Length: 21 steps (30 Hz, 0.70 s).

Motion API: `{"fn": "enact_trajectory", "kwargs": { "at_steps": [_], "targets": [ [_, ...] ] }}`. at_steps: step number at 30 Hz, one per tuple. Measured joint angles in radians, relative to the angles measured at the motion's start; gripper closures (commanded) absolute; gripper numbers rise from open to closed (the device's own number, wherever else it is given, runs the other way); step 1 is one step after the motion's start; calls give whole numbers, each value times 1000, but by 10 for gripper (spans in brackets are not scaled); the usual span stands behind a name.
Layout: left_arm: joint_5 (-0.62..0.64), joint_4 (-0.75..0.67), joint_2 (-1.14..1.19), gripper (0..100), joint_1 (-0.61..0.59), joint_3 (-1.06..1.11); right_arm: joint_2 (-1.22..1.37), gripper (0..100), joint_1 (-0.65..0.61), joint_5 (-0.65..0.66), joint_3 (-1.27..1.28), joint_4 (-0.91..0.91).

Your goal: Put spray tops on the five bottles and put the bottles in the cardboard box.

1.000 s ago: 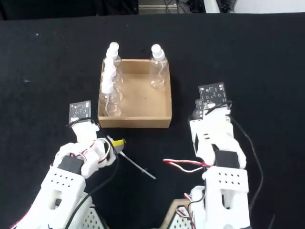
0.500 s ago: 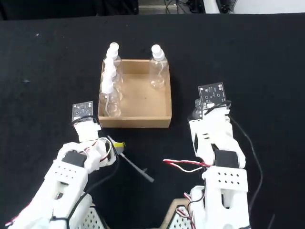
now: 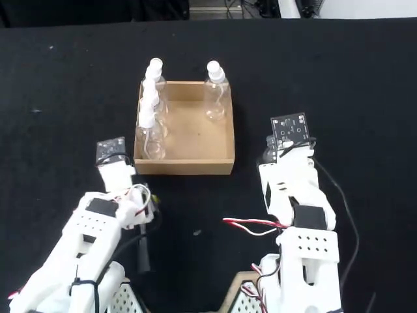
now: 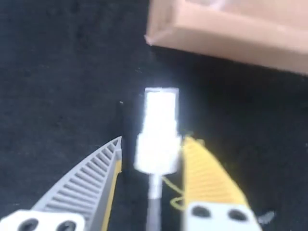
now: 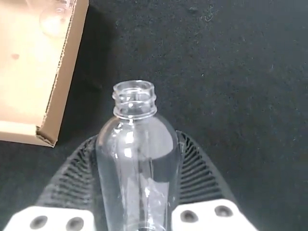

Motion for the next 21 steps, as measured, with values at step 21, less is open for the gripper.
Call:
{"fn": "enact_trajectory", "kwargs": {
  "at_steps": [21],
  "targets": [
    [-215, 0, 0, 900, -598, -68, 0, 987, 0, 0, 0, 0]
  ]
}}
